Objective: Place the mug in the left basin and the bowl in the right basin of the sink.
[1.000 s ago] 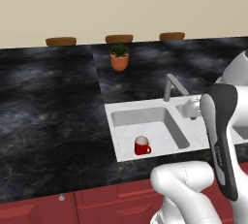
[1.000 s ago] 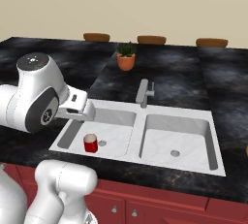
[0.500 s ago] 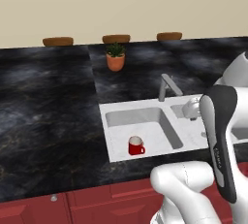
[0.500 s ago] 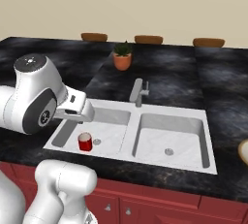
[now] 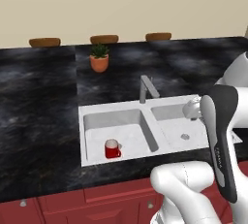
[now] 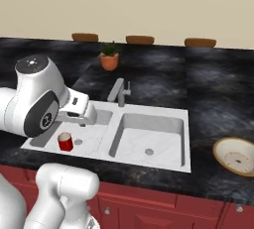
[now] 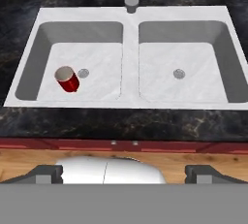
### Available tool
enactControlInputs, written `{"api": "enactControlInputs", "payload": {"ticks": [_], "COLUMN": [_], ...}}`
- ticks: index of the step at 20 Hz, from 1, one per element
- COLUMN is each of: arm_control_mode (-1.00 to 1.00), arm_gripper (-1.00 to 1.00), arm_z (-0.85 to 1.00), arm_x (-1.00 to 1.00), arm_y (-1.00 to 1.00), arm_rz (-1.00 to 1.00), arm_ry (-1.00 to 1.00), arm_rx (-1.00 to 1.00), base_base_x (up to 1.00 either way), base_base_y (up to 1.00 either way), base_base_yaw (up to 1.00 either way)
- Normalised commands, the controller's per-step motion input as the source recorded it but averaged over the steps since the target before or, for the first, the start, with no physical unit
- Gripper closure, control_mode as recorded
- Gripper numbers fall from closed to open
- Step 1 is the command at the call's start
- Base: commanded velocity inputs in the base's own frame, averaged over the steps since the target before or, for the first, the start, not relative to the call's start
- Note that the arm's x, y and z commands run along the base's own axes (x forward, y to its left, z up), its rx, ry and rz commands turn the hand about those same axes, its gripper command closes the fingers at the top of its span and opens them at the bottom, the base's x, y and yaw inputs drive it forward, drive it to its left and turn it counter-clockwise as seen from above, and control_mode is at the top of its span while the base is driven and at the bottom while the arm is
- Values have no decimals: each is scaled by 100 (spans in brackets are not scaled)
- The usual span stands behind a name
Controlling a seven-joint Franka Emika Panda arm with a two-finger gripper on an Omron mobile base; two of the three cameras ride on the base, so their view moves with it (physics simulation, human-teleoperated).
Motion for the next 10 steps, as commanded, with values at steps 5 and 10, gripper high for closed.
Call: {"api": "enactControlInputs", "payload": {"ticks": [5,10], "arm_control_mode": [100,100], "arm_gripper": [-100,-100], "arm_z": [0,0], "arm_x": [0,0], "arm_y": [0,0], "arm_rz": [0,0], "arm_ry": [0,0], "arm_rx": [0,0], "base_base_x": [-1,0], "base_base_y": [-49,-52], "base_base_yaw": [-5,-8]}}
